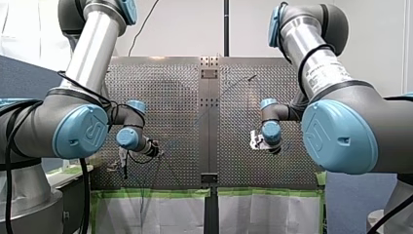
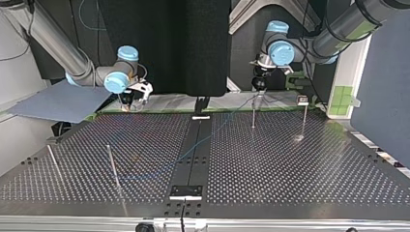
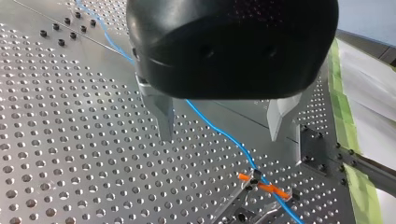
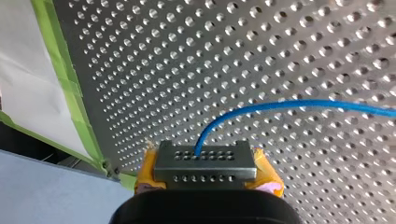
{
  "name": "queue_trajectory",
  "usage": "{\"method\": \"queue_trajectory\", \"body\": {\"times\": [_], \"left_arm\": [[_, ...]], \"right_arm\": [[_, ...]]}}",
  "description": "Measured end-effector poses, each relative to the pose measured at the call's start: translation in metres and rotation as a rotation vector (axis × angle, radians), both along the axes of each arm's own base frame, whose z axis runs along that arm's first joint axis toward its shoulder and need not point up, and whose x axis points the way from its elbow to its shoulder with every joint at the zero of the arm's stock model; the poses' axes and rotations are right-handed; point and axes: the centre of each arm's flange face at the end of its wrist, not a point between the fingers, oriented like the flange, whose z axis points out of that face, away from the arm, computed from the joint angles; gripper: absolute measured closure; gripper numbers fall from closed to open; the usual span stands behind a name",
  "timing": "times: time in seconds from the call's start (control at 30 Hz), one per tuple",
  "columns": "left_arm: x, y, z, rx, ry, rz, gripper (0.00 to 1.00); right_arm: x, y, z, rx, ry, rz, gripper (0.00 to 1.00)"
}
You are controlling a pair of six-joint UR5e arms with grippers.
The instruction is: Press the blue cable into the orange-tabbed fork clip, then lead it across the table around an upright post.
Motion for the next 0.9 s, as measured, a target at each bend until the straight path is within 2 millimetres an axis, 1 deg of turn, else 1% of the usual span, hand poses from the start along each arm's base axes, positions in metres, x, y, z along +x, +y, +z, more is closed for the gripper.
{"method": "queue_trajectory", "body": {"times": [0.13, 0.3, 0.6, 0.9], "left_arm": [[0.000, 0.000, 0.000, 0.000, -0.001, 0.001, 0.00], [0.000, 0.000, 0.000, 0.000, -0.001, 0.001, 0.00], [-0.001, -0.001, 0.000, -0.001, 0.001, -0.003, 0.00], [-0.001, -0.003, 0.000, -0.002, 0.002, -0.008, 0.00]], "right_arm": [[-0.003, 0.008, 0.005, -0.023, -0.014, -0.003, 1.00], [-0.005, 0.012, 0.004, -0.026, -0.019, -0.007, 1.00], [-0.019, 0.029, -0.018, -0.026, -0.027, -0.031, 1.00], [-0.030, 0.055, -0.042, -0.027, -0.024, -0.043, 1.00]]}}
